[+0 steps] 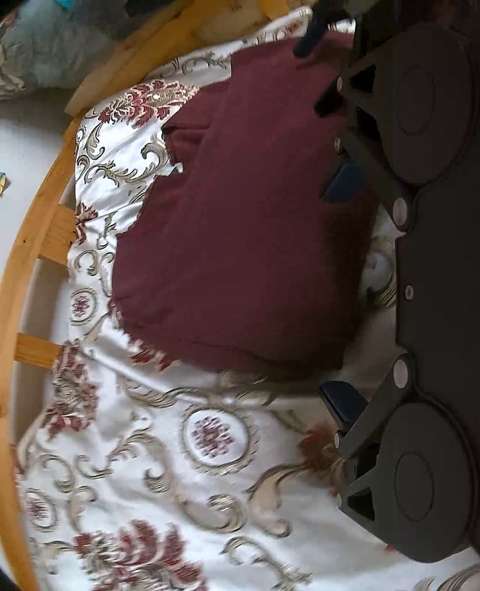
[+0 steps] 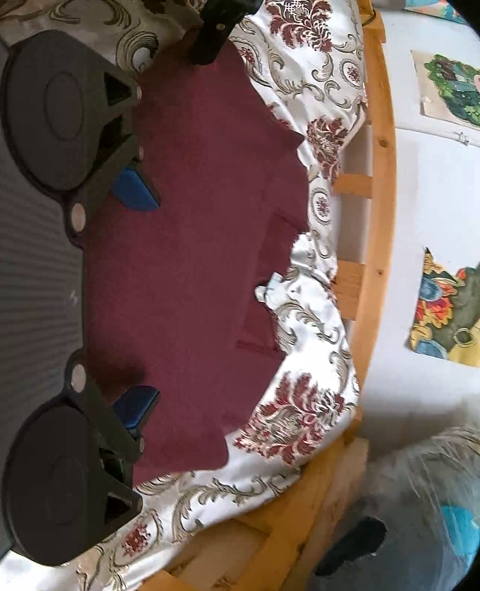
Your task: Fold small clothes
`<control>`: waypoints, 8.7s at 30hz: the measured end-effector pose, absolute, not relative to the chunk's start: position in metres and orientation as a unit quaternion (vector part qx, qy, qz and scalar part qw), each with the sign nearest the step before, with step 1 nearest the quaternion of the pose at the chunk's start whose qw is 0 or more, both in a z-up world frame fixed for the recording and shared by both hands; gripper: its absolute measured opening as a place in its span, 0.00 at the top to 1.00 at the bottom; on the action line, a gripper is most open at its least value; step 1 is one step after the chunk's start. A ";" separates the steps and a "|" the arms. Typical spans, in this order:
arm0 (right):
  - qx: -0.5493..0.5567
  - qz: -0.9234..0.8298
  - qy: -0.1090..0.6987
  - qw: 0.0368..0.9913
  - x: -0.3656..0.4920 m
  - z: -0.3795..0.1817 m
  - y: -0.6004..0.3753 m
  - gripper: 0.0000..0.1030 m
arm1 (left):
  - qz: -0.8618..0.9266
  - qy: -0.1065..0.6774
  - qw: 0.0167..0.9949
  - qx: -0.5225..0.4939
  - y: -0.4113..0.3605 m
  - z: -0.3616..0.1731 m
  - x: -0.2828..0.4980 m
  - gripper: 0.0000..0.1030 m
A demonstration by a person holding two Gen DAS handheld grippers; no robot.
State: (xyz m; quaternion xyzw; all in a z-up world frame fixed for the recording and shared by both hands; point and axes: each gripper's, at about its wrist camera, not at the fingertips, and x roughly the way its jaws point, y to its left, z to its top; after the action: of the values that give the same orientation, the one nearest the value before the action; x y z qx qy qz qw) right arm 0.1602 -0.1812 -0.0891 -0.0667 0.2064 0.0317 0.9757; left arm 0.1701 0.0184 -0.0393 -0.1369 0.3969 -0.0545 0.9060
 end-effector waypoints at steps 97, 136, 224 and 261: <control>0.202 -0.058 0.109 0.972 0.143 -0.070 -0.366 0.00 | -0.320 0.224 0.887 0.245 -0.203 -0.009 0.122 0.39; 0.113 0.046 0.170 0.978 0.148 -0.045 -0.288 0.87 | -0.215 0.232 0.910 0.267 -0.183 -0.032 0.106 0.64; 0.166 0.055 0.128 0.976 0.152 -0.057 -0.339 0.04 | -0.253 0.217 0.940 0.066 -0.142 -0.001 0.099 0.01; 0.196 -0.004 0.149 0.969 0.163 -0.082 -0.357 0.00 | -0.146 0.392 0.907 -0.057 -0.111 -0.046 0.172 0.00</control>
State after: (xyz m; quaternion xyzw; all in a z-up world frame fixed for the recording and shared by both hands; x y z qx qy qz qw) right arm 0.1629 -0.3565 -0.0815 0.1961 0.1490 -0.0043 0.9692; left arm 0.1715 -0.1108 -0.0465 -0.0565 0.3915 -0.1465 0.9067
